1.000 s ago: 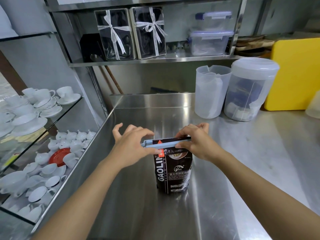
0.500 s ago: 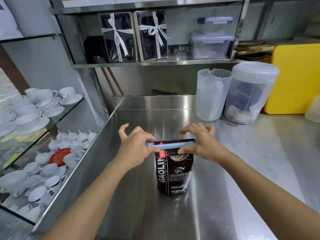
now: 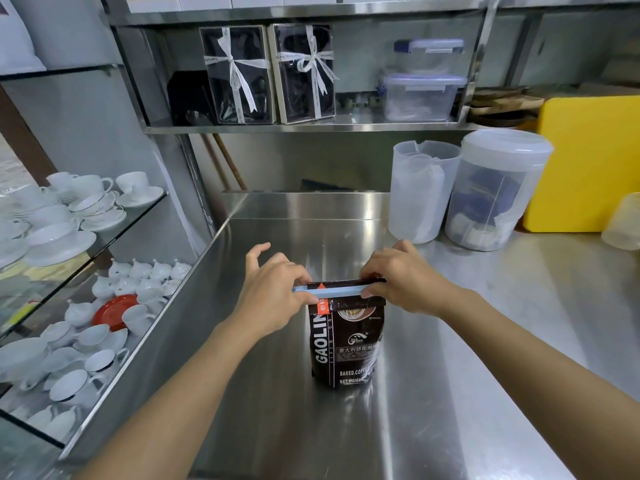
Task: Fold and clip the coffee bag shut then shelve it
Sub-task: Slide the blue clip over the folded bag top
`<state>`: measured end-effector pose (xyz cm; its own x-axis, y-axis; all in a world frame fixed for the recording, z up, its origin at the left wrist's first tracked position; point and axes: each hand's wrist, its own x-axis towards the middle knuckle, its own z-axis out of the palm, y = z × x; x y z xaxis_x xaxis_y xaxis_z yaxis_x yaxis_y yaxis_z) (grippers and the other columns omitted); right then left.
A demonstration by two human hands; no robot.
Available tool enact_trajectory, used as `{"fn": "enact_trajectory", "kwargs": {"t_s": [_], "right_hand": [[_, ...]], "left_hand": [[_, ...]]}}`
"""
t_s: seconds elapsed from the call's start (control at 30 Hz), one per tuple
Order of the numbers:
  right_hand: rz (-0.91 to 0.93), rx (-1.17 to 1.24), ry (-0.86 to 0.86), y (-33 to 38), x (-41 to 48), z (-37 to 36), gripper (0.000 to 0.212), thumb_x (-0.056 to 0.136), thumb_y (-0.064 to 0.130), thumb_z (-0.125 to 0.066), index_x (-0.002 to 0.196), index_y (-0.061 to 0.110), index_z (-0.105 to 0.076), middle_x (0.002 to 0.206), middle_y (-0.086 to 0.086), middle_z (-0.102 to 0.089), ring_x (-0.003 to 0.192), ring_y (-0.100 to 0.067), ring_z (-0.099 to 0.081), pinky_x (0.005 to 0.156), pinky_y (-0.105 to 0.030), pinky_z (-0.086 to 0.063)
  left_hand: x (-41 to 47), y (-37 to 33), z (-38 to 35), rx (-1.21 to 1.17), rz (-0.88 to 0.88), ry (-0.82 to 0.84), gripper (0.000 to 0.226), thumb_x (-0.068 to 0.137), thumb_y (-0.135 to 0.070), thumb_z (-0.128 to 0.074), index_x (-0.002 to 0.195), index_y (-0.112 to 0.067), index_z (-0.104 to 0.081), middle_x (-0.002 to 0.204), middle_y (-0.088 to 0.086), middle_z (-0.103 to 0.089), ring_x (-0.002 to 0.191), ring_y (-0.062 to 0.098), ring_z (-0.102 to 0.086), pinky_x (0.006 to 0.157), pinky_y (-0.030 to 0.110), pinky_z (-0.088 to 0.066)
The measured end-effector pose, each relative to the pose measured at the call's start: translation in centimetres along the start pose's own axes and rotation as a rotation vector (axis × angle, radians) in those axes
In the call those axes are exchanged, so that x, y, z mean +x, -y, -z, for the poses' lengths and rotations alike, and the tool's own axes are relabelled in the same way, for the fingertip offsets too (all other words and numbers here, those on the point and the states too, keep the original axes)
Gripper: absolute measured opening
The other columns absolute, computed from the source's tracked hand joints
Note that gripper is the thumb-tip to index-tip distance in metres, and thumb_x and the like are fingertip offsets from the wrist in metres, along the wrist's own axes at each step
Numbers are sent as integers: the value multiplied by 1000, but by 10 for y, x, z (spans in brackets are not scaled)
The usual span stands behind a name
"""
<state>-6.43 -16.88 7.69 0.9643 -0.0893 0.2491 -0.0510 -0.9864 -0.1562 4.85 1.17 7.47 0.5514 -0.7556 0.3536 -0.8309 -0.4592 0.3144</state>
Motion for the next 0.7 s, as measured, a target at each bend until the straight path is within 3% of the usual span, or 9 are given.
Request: {"fn": "enact_trajectory", "kwargs": {"t_s": [0.13,0.27,0.37,0.47,0.6,0.7], "right_hand": [[42,-133,16,2,0,-5,23,88,26,-52,102,10,-58,101,-7,-61,98,-24,-51,84,-30,-18],[80,-230,-7,2,0,-9,15,83,18,-57,88,4,-60,86,-12,-62,84,-30,-55,79,-31,-19],[115,-289,8,2,-1,-10,12,70,16,-62,70,5,-59,64,-10,-59,62,-31,-57,69,-32,-20],[148,-325,-11,2,-1,-11,13,68,19,-58,66,6,-57,60,-8,-57,55,-28,-54,66,-33,-20],[155,-323,-7,6,1,-12,13,70,18,-59,68,6,-57,61,-9,-57,55,-29,-54,65,-34,-21],[126,-247,30,8,-2,-7,16,83,18,-56,91,4,-57,86,-14,-61,80,-32,-56,74,-34,-26]], "left_hand": [[2,0,-2,57,-48,6,21,77,-34,-67,86,-15,-66,74,-9,-53,98,11,-48,105,24,6],[2,-2,-7,106,-68,-2,19,79,-31,-65,87,-13,-65,84,-1,-64,102,14,-47,106,24,3],[1,-2,-6,138,-77,40,19,81,-33,-63,87,-15,-62,80,-5,-57,99,12,-46,110,29,3],[2,-8,-4,224,-125,95,15,81,-32,-58,83,-18,-56,77,-8,-54,90,13,-49,113,40,-1],[9,-25,-8,230,-162,137,19,82,-35,-57,88,-17,-54,84,-5,-58,89,16,-53,110,42,-5],[15,-33,-12,215,-166,172,15,84,-27,-58,83,-14,-50,81,-3,-53,86,20,-58,109,40,-7]]}}
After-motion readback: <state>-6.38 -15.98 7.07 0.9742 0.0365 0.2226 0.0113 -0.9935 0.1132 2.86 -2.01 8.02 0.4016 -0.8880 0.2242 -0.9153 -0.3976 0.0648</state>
